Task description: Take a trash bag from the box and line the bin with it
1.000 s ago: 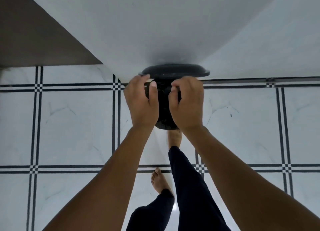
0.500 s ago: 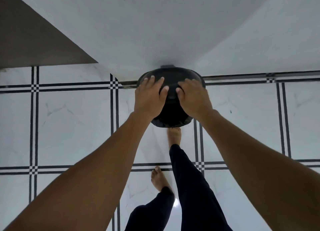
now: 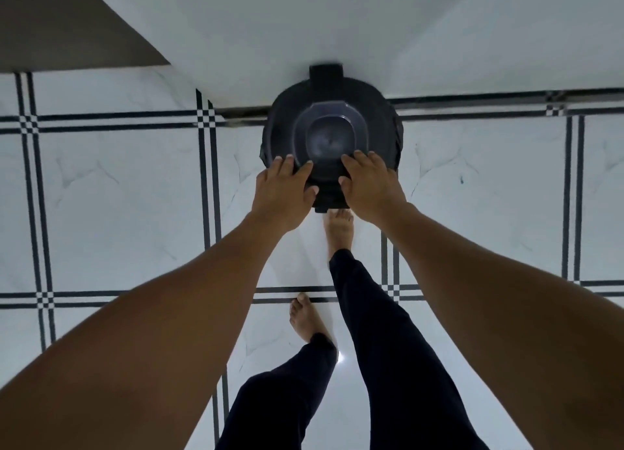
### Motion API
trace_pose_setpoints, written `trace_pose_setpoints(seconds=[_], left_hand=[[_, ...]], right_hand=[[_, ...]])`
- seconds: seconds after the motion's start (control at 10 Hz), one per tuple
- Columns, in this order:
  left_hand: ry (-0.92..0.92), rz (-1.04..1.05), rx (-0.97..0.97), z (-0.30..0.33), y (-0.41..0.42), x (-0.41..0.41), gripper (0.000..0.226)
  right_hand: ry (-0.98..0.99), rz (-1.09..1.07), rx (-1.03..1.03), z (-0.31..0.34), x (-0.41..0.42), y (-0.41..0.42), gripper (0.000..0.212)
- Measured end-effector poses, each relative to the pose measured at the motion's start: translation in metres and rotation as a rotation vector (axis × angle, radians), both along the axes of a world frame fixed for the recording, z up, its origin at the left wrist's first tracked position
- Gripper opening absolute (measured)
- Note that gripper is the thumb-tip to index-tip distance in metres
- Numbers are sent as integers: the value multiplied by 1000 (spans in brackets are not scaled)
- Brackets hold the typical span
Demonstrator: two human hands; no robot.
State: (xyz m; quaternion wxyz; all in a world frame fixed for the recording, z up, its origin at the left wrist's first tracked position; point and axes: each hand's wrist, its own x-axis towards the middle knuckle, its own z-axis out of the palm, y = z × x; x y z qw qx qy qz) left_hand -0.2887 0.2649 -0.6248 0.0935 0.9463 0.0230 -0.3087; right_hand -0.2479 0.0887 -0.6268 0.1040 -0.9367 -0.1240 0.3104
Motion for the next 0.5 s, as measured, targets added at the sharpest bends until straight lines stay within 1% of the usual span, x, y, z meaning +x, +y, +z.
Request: trace_pose_setpoints(seconds=[0.1, 0.2, 0.3, 0.4, 0.5], left_hand=[[-47, 13, -2, 46, 8, 2, 58], [-140, 14, 9, 123, 22, 12, 60], [-292, -5, 37, 221, 33, 16, 60], [-492, -102, 64, 324, 38, 12, 60], [-679, -171, 82, 413, 34, 9, 59]], right_hand=[[-59, 17, 50, 45, 5, 1, 49], [-158, 60, 44, 126, 24, 2, 50], [-301, 106, 51, 225, 34, 1, 50], [-475, 122, 76, 326, 33, -6, 49], [-634, 128, 131, 415, 31, -13, 49]])
